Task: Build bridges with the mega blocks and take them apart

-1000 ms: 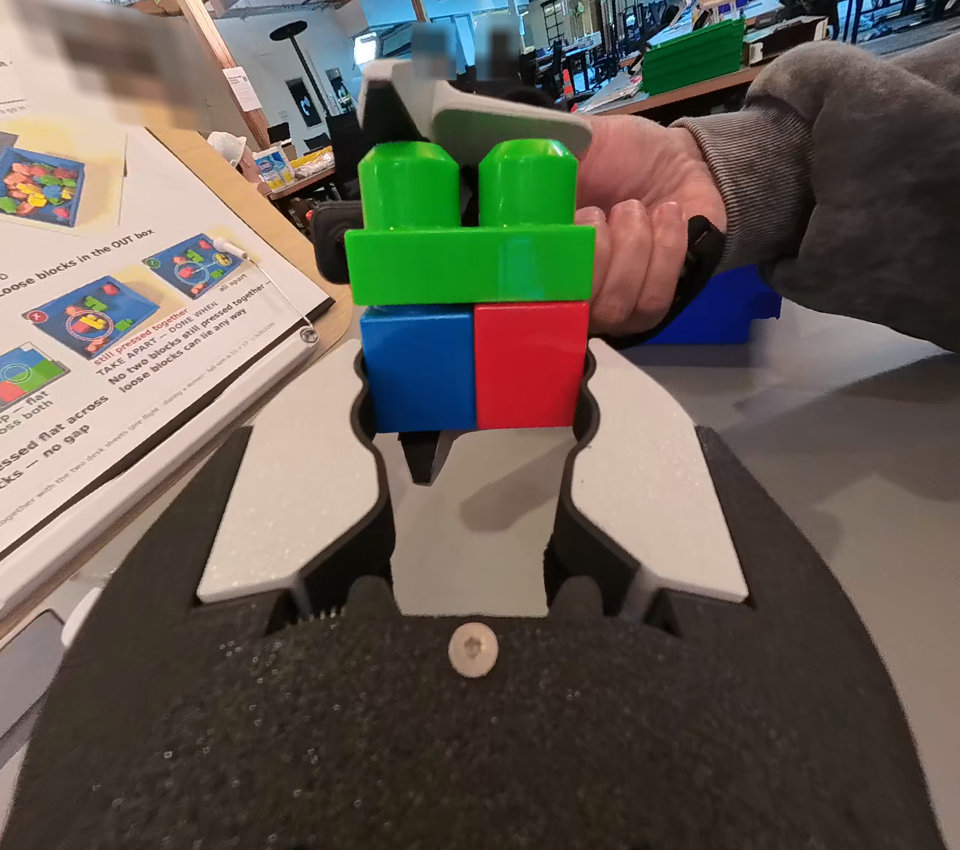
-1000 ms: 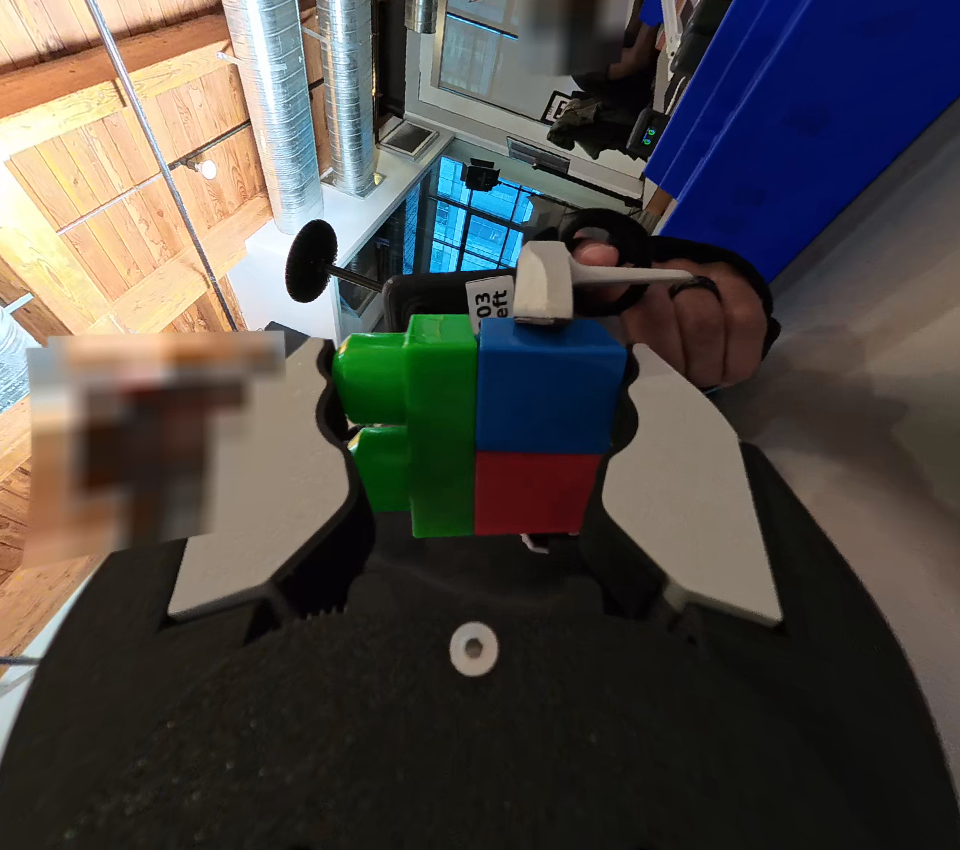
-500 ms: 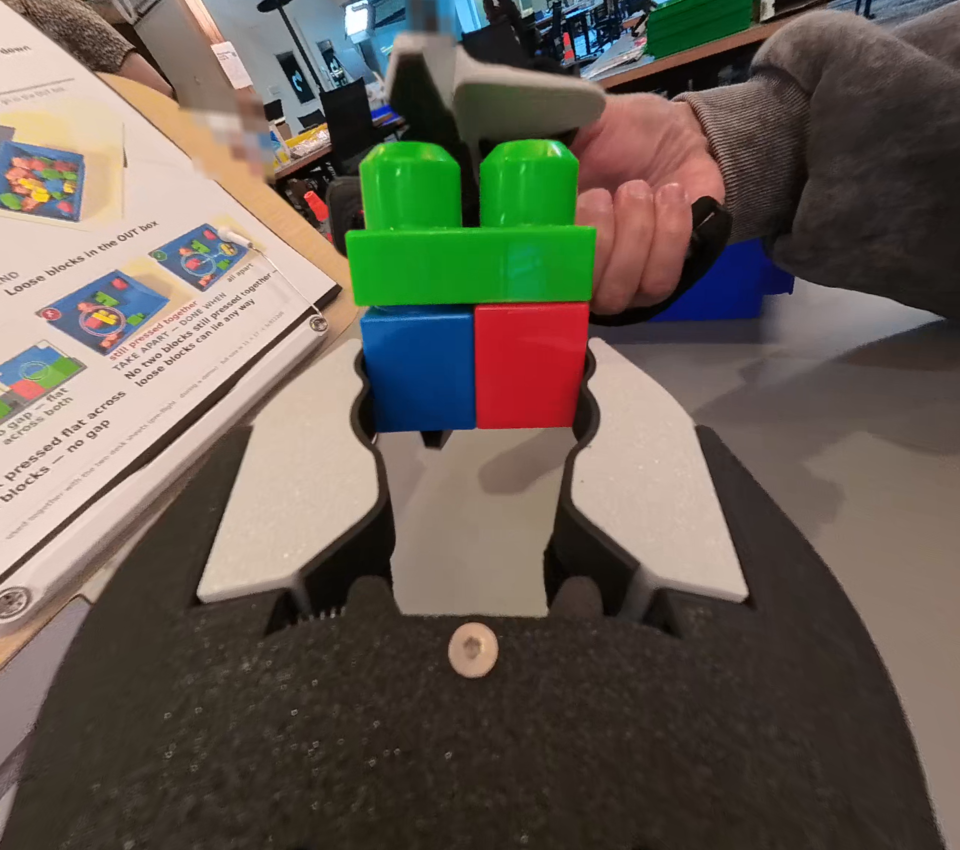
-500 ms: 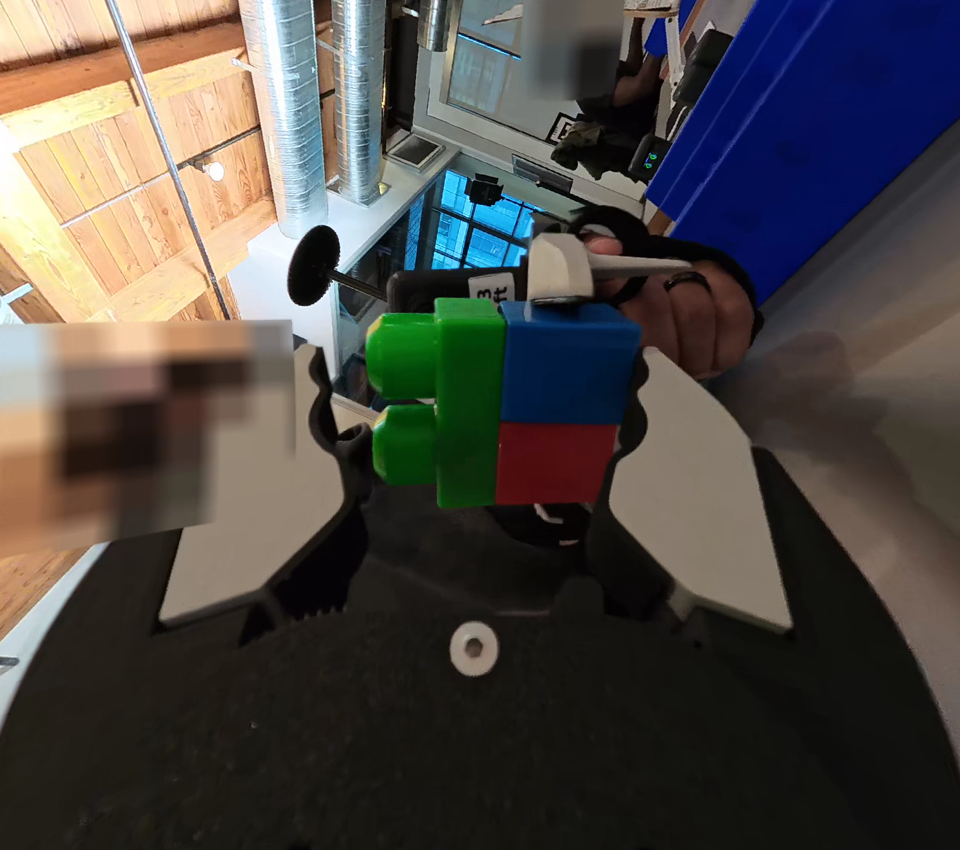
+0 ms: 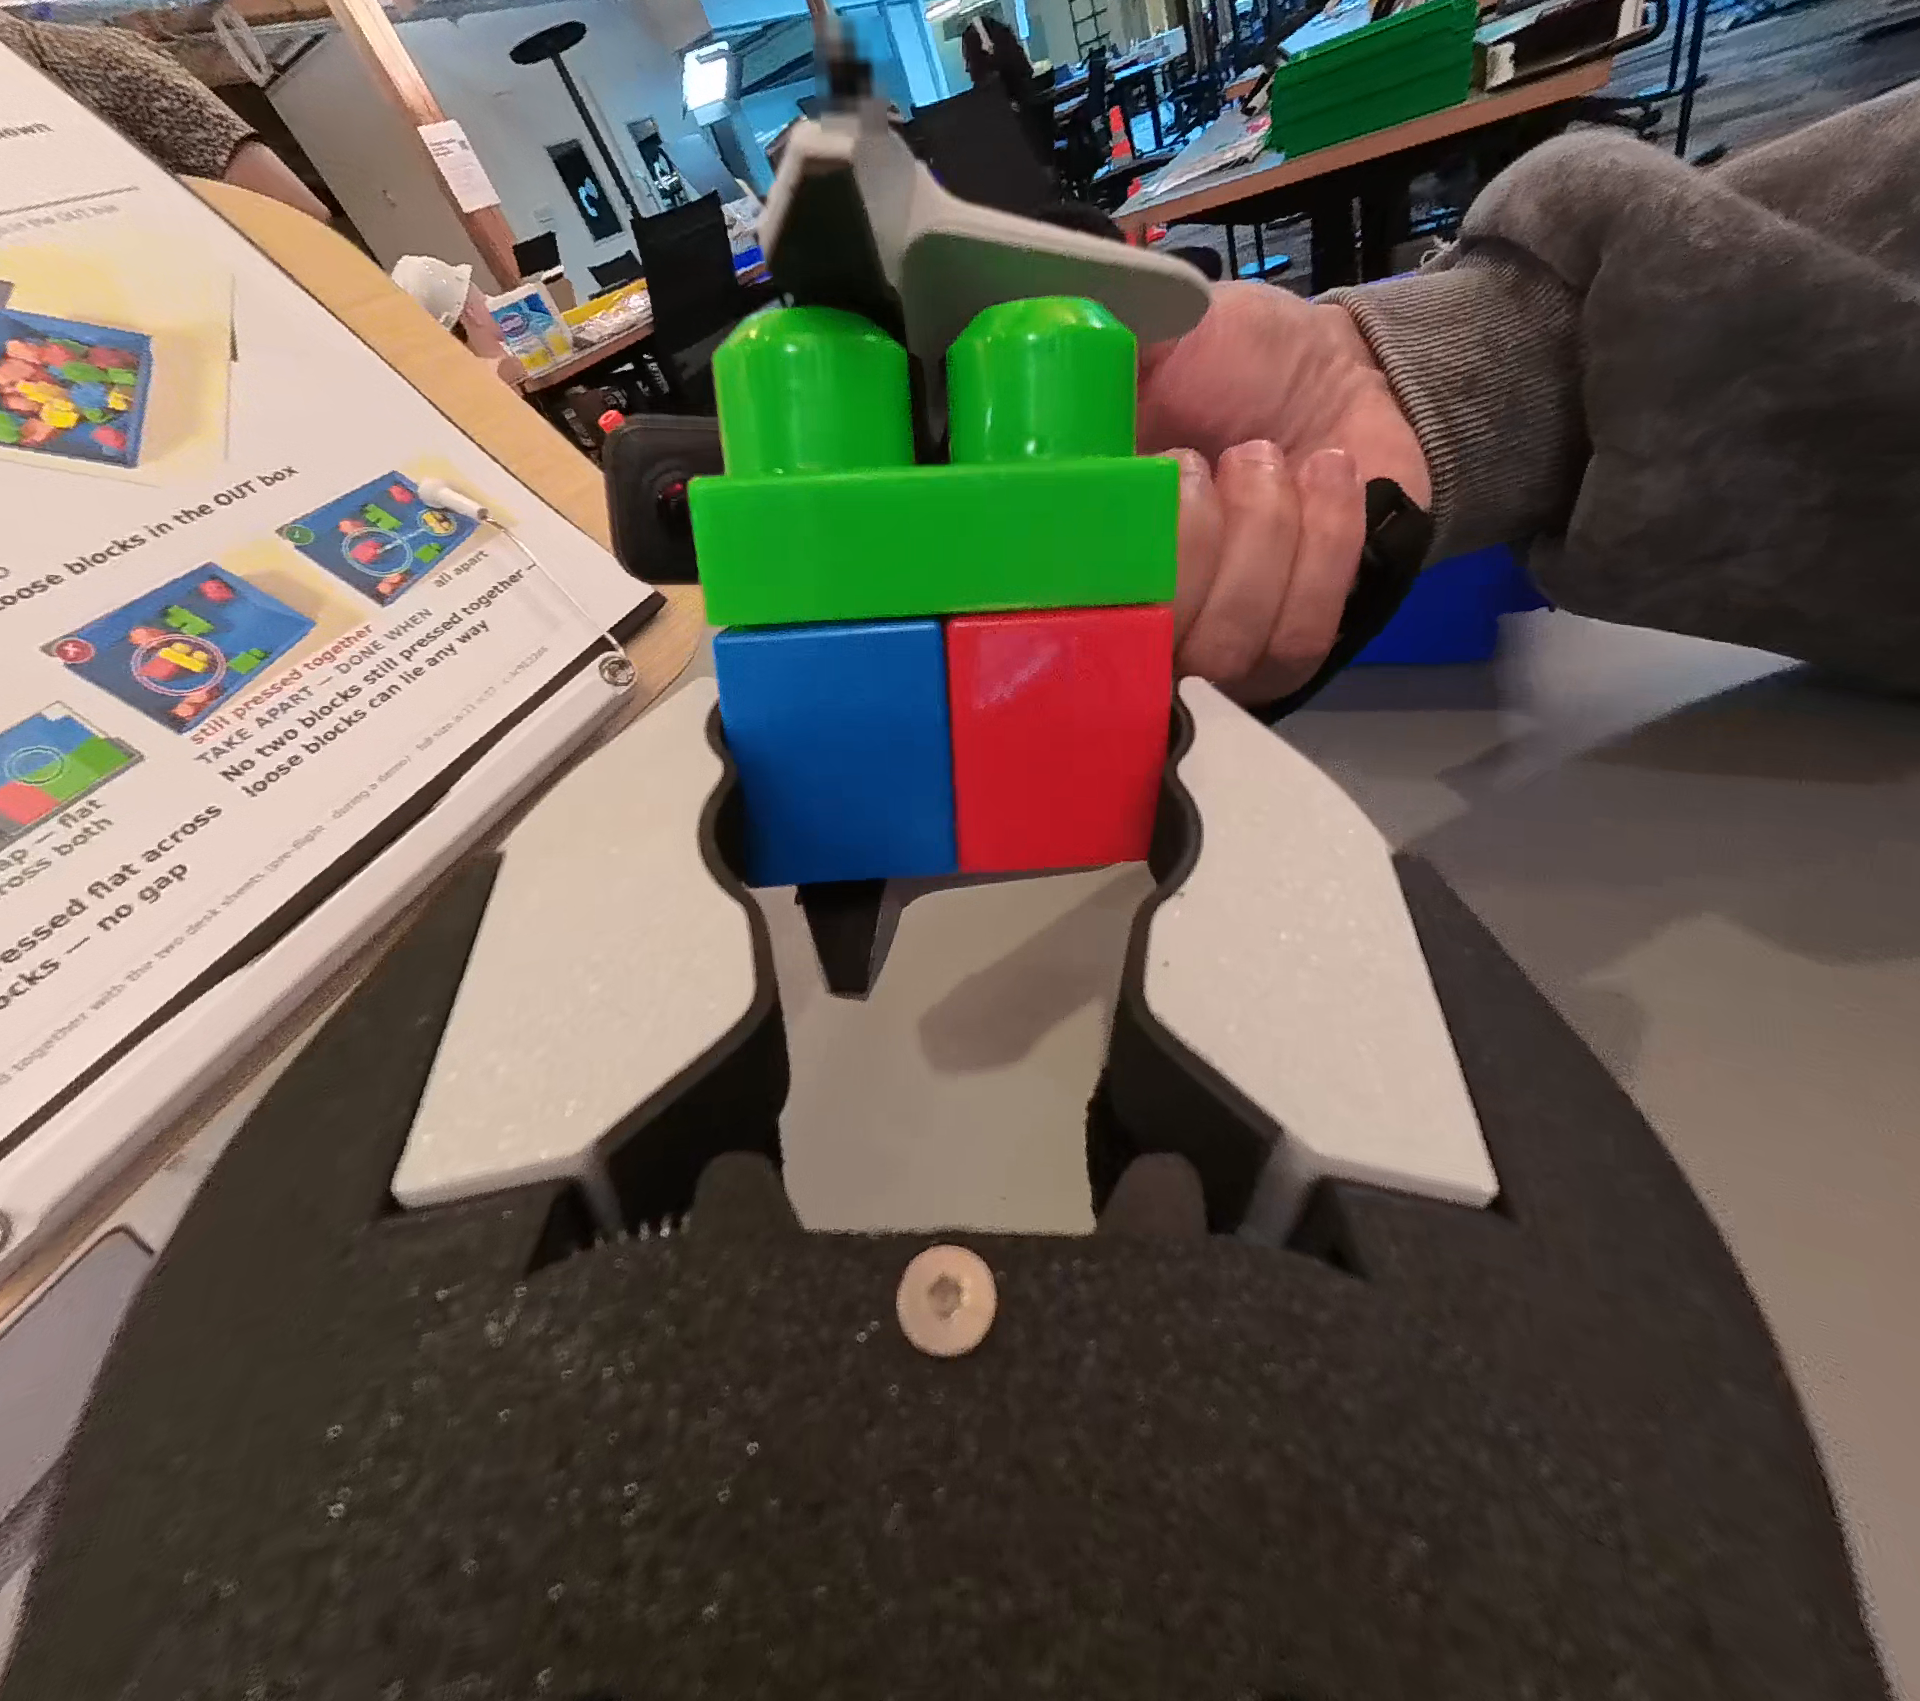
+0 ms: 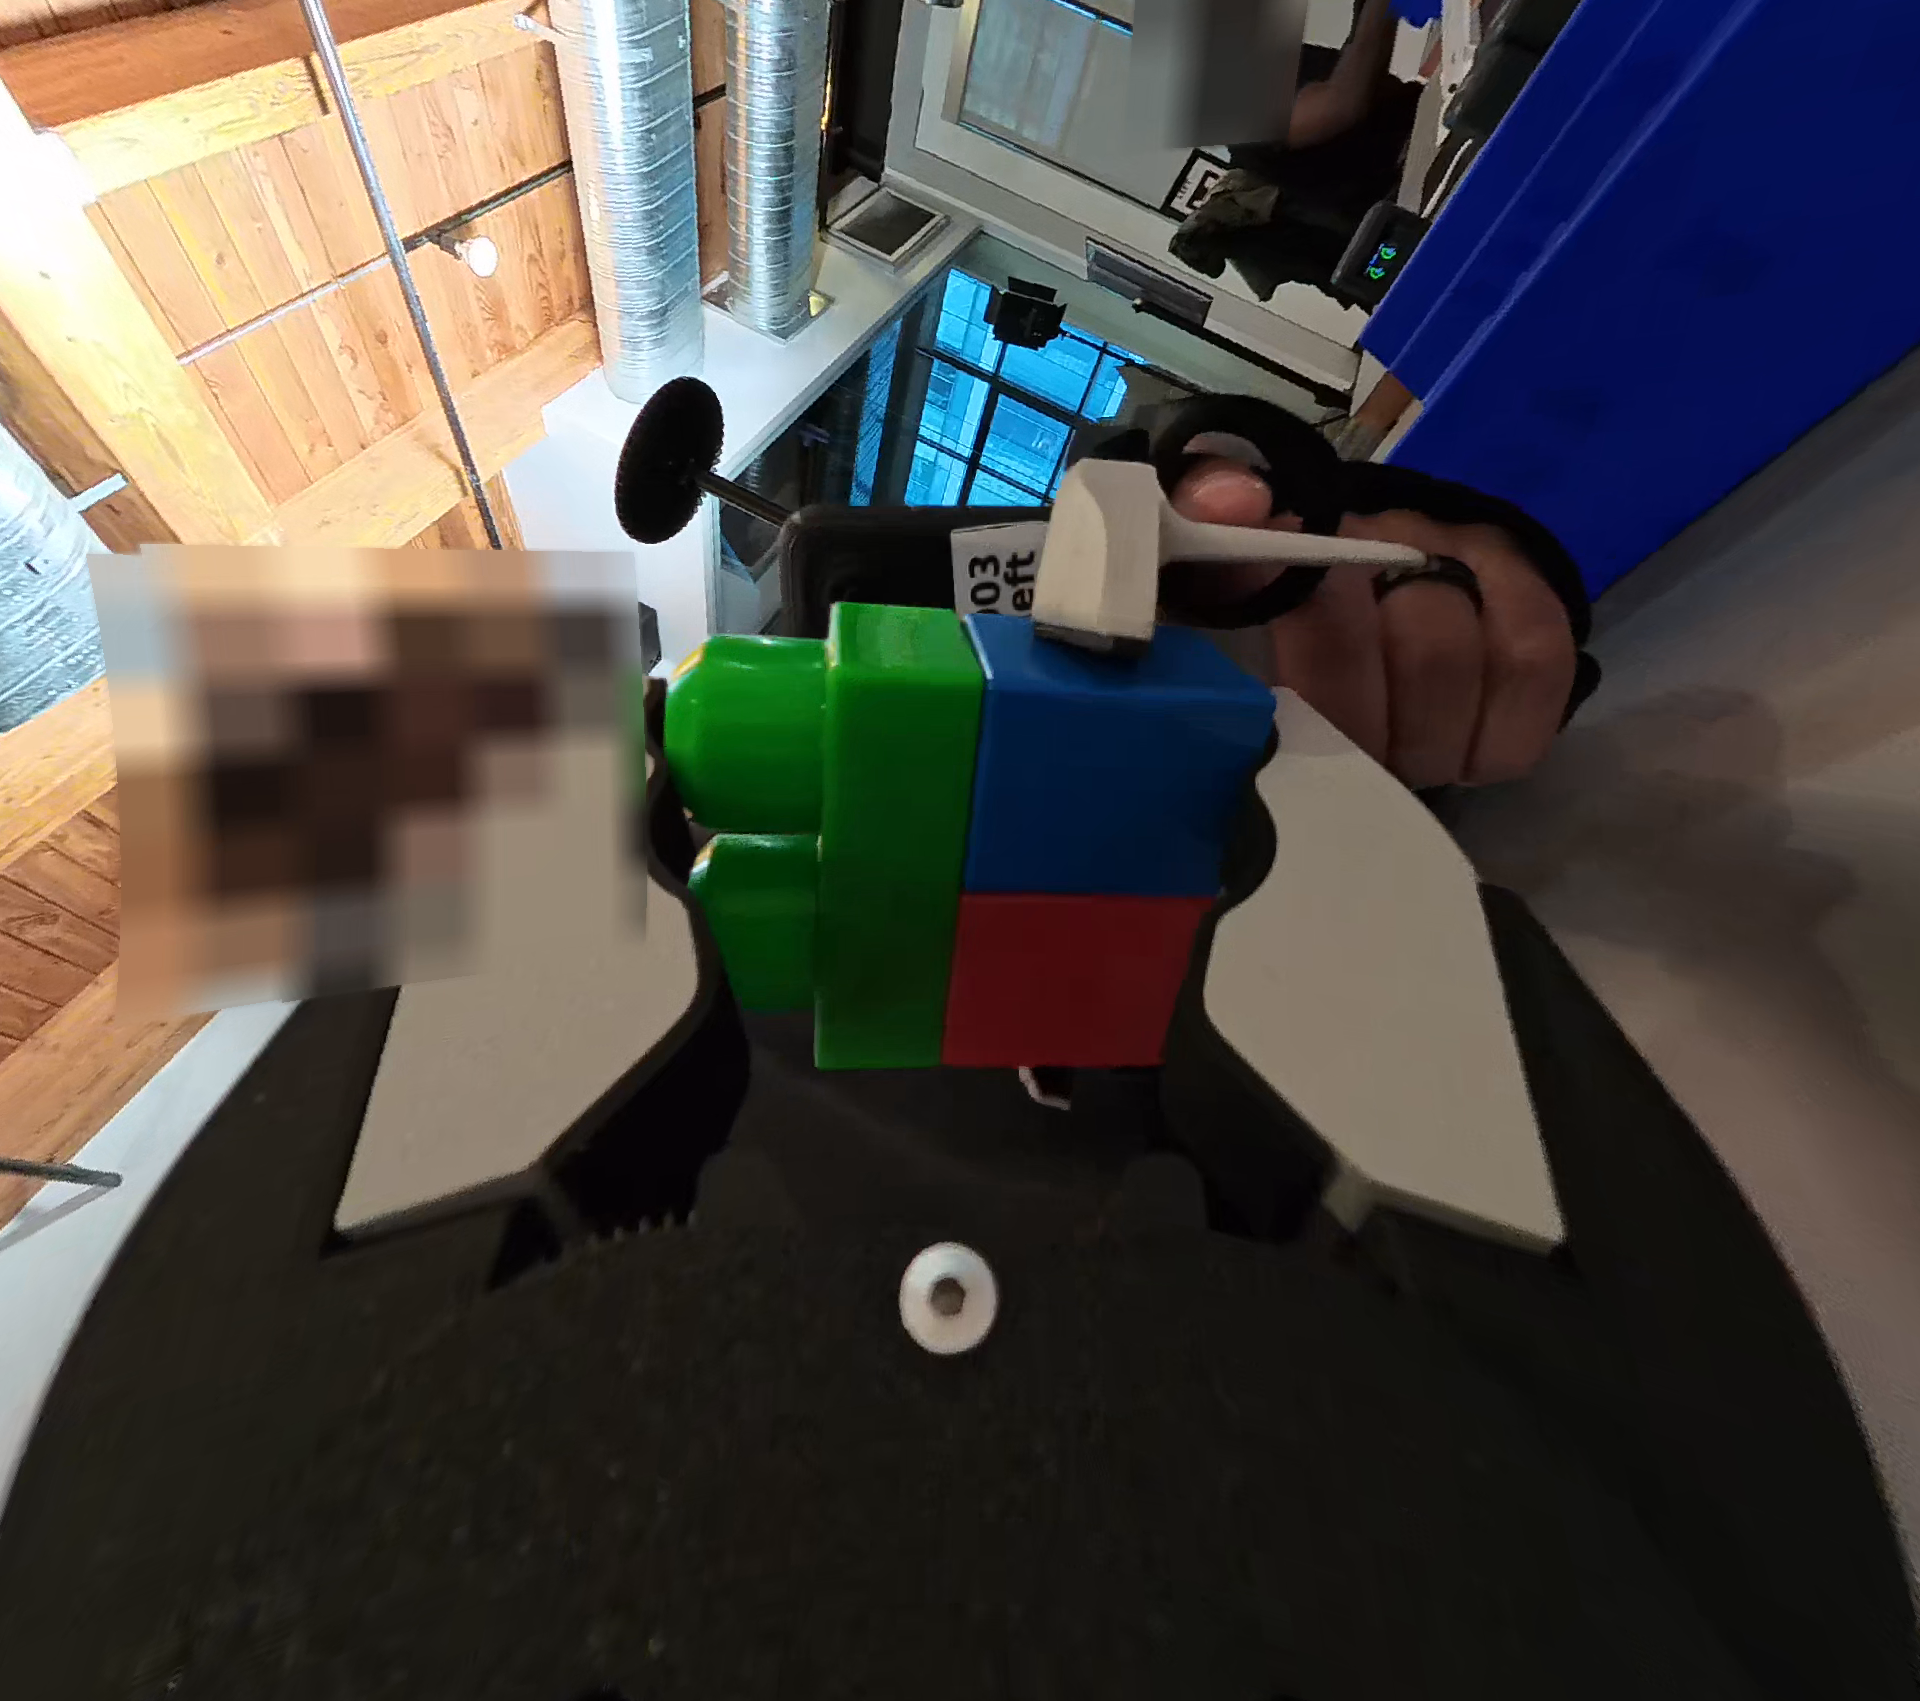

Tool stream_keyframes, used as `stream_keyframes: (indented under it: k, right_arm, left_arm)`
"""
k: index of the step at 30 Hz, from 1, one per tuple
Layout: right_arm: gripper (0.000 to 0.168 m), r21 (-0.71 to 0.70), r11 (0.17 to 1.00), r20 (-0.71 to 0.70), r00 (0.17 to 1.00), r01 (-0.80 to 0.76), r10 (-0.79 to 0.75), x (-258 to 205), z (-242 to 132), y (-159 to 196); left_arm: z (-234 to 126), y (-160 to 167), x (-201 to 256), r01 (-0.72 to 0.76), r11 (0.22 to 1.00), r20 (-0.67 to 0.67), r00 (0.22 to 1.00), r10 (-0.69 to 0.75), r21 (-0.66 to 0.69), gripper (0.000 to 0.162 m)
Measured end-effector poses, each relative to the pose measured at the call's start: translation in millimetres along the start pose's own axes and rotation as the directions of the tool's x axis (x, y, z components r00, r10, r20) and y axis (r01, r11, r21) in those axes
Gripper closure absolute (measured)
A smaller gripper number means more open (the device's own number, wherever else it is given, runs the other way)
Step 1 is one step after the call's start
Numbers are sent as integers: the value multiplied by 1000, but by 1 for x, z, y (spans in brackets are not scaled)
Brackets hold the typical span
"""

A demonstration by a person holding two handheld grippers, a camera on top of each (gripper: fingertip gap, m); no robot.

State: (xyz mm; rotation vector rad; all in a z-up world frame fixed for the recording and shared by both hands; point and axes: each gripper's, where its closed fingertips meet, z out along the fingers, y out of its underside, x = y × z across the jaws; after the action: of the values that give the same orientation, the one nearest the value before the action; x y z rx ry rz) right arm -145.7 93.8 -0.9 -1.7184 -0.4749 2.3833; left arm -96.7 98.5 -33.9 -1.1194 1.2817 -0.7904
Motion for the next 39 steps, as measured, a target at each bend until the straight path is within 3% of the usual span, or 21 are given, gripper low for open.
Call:
stream_keyframes:
  k: [12,16,19,22,26,32,39]
  right_arm:
    - [67,5,1000,-19,1000,-2,2,3,-1,3]
    - [69,23,999,-109,993,42,-39,5,-1,-1]
    - [53,58,997,-115,993,47,-40,-3,-8,-3]
    - [54,6,1000,-167,986,-10,11,7,-9,13]
    - [59,-59,996,-109,992,-66,59,5,2,27]
    - [62,-29,998,-13,999,-51,50,3,2,24]
    - [65,-28,999,-6,1000,-18,18,3,1,29]
  left_arm:
    - [1,4,2,-11,1000,-15,1000,11,-23,87]
    - [0,5,-1,-42,998,15,999,43,-37,87]
    - [-6,-2,-8,-17,1000,28,999,17,-6,87]
    - [-7,-2,-12,-9,1000,31,999,9,-5,87]
    - [-2,6,-7,-40,998,28,999,41,-38,87]
    - [-3,5,-8,-22,999,30,999,23,-26,87]
    - [-1,5,-4,-28,999,12,1000,29,-22,87]
